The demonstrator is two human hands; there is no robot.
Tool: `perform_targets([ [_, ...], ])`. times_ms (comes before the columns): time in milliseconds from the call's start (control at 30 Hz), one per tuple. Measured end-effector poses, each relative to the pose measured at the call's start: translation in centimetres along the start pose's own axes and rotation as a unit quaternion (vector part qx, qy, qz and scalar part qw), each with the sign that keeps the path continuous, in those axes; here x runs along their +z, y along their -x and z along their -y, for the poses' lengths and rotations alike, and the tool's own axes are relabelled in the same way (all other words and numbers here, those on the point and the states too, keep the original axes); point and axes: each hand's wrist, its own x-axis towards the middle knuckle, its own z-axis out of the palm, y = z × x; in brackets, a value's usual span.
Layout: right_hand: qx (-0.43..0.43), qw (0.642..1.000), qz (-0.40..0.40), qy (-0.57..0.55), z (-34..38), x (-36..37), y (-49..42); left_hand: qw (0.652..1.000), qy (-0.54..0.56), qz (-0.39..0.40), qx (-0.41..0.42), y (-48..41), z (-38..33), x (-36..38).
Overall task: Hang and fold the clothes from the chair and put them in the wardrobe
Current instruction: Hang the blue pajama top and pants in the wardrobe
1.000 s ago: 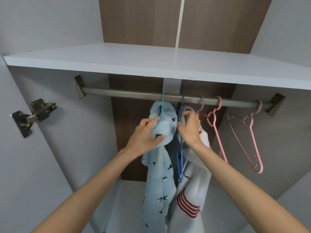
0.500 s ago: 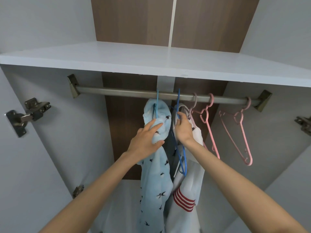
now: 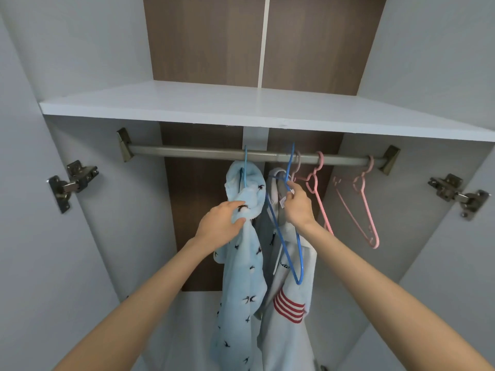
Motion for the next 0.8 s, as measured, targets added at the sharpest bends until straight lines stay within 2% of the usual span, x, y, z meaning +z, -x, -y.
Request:
perform_targets([
  [200, 0.023, 0.999, 0.016, 0.018, -0.4, -1.9, 8.0, 0.998, 0.056, -0.015, 0.002, 5.9, -0.7, -0.1],
  [367, 0.022, 0.997, 0.032, 0.067, -0.8, -3.7, 14.7, 0.996, 0.085, 0.011, 0.025, 10.7, -1.3, 0.3],
  [433, 0.027, 0.994, 0.059, 0.093, -1.5, -4.0, 16.3, 0.996, 0.089, 0.005, 0.025, 11.9, -1.1, 1.0],
  [500, 0.061, 0.989, 0.056, 0.127, -2.0, -6.3, 25.6, 0.992, 0.089, 0.067, 0.056, 19.2, -2.5, 1.7],
  [633, 0.045, 0.986, 0.066, 0.148, -3.3, -7.2, 28.7, 0.991, 0.094, 0.074, 0.06, 20.9, -2.1, 3.8],
  [800, 0.041, 0.982, 0.088, 0.164, -4.1, -10.6, 35.7, 0.988, 0.062, 0.082, 0.117, 27.8, -4.7, 5.9],
])
